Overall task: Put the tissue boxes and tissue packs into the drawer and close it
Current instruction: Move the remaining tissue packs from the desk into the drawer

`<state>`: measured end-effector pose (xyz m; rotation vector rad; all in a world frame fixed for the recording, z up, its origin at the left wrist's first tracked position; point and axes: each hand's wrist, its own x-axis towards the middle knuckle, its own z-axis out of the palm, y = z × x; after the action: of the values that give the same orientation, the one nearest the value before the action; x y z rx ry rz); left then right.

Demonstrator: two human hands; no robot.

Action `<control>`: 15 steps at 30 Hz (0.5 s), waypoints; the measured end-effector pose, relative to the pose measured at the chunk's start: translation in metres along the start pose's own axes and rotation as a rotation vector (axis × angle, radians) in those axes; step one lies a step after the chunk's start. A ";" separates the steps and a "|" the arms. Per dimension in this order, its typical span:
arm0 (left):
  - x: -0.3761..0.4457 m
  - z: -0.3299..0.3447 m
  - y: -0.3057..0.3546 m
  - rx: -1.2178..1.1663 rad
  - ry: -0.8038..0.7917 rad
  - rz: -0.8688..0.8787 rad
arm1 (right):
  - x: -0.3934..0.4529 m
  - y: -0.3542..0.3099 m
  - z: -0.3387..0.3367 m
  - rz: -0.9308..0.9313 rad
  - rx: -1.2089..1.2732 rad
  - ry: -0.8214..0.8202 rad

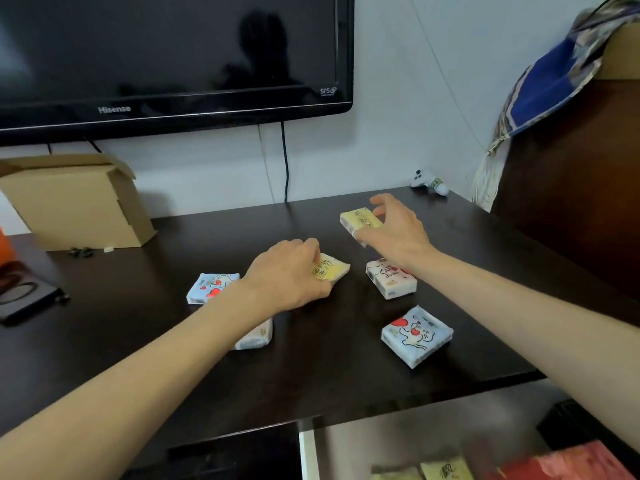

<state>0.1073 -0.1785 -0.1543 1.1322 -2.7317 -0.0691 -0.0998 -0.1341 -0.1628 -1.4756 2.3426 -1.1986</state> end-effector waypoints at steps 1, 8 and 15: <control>-0.011 -0.003 0.002 0.016 0.010 0.001 | -0.008 -0.003 -0.005 -0.033 0.015 -0.012; -0.074 0.016 0.021 0.295 0.002 0.072 | -0.085 -0.009 -0.016 -0.329 -0.331 -0.185; -0.088 0.014 0.020 0.292 0.055 0.102 | -0.105 -0.012 0.000 -0.426 -0.568 -0.229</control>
<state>0.1515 -0.1025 -0.1795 1.0397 -2.8084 0.3801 -0.0368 -0.0516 -0.1850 -2.2343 2.3838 -0.3703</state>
